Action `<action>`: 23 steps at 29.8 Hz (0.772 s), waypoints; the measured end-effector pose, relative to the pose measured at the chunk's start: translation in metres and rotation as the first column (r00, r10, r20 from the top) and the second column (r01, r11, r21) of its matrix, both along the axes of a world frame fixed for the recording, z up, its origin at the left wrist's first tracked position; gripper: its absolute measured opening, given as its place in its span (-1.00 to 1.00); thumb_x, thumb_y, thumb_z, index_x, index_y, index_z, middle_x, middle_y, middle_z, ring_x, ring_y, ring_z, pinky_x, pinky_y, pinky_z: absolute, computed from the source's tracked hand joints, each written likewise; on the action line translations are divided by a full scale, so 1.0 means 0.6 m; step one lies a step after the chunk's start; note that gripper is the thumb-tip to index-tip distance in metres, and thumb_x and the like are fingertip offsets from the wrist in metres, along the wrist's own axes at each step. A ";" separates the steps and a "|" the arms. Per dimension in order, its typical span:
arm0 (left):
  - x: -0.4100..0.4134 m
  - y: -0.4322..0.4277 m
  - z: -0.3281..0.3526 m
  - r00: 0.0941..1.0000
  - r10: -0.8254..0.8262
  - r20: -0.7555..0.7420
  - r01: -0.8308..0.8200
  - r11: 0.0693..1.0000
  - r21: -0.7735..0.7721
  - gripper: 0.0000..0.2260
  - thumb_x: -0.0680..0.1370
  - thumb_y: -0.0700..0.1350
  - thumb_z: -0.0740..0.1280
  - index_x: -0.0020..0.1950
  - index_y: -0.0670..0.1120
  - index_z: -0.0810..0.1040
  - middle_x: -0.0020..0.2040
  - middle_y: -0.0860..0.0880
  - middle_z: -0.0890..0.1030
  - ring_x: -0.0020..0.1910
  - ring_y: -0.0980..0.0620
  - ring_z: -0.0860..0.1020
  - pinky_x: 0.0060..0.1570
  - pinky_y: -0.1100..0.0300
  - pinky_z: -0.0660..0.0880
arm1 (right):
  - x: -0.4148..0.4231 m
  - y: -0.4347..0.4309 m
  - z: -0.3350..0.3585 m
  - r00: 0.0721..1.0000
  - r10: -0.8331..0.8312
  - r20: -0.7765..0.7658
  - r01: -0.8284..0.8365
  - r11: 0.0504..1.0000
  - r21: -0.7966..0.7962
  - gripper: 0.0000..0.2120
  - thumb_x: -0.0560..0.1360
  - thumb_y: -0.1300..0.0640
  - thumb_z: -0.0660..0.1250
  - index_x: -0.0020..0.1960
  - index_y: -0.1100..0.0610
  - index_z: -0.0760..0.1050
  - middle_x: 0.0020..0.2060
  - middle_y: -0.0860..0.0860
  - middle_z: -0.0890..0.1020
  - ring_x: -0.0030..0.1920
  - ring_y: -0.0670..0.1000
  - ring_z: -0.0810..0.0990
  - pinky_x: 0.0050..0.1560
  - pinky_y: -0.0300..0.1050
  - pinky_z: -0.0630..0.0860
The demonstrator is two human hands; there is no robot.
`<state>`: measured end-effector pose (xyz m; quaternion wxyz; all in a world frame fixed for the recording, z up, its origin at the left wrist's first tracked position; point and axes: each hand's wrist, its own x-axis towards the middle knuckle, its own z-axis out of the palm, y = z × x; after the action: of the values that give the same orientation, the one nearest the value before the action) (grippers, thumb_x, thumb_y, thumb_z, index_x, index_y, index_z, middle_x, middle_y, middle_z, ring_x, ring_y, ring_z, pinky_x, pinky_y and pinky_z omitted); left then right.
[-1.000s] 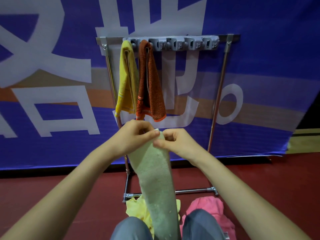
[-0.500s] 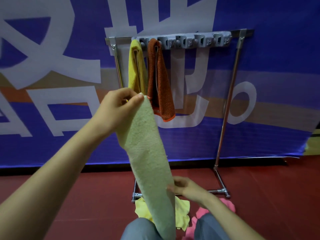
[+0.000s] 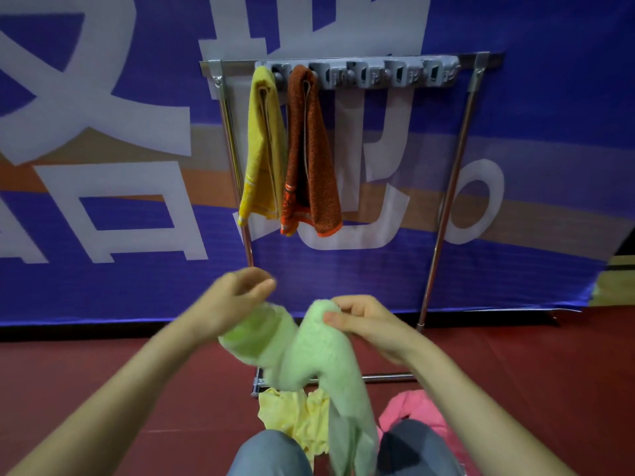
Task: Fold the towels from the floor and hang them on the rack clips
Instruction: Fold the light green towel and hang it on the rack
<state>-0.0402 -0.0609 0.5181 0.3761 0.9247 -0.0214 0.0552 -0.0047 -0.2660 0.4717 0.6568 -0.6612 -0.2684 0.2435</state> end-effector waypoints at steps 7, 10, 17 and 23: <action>-0.009 -0.102 -0.006 0.960 -0.277 0.043 0.267 0.855 -0.444 -0.43 0.48 0.21 0.18 -0.10 -0.35 0.47 -0.26 -0.10 0.45 -0.27 0.09 0.42 -0.20 0.22 0.38 | -0.004 -0.021 0.056 0.999 0.046 0.015 -0.045 0.999 -0.026 -0.85 0.37 0.07 0.30 -0.15 0.08 0.61 -0.27 -0.05 0.66 -0.23 -0.12 0.61 -0.15 -0.30 0.50; -0.007 -0.118 0.005 0.943 -0.325 0.067 0.320 0.836 -0.445 -0.43 0.50 0.16 0.17 -0.06 -0.42 0.48 -0.26 -0.18 0.46 -0.29 -0.01 0.42 -0.31 0.27 0.36 | -0.009 -0.040 0.064 0.999 0.035 0.004 -0.035 0.999 -0.019 -0.85 0.37 0.04 0.32 -0.17 0.09 0.60 -0.27 -0.01 0.65 -0.23 -0.08 0.58 -0.19 -0.27 0.46; -0.014 -0.126 0.049 0.955 -0.262 0.140 0.297 0.829 -0.474 -0.54 0.40 0.08 0.19 -0.26 -0.38 0.41 -0.38 -0.15 0.33 -0.48 0.10 0.30 -0.47 0.32 0.26 | -0.013 -0.059 0.029 0.996 0.015 -0.092 -0.018 0.999 -0.038 -0.48 0.11 -0.37 0.42 -0.24 0.07 0.61 -0.38 -0.11 0.64 -0.33 -0.14 0.52 -0.28 -0.28 0.38; -0.016 -0.077 0.073 0.994 -0.061 0.087 0.102 0.787 -0.608 -0.68 0.52 0.01 0.14 -0.34 -0.15 0.43 -0.51 0.02 0.46 -0.56 0.16 0.42 -0.50 0.34 0.38 | -0.012 -0.082 -0.029 0.975 -0.020 -0.221 0.014 0.999 -0.029 -0.38 0.07 -0.33 0.48 -0.14 0.17 0.62 -0.27 -0.05 0.69 -0.23 -0.11 0.60 -0.17 -0.29 0.46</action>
<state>-0.0498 -0.1070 0.5618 0.6558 0.7495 -0.0540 0.0720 -0.0121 -0.3154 0.4546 0.6757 -0.6412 -0.1848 0.3134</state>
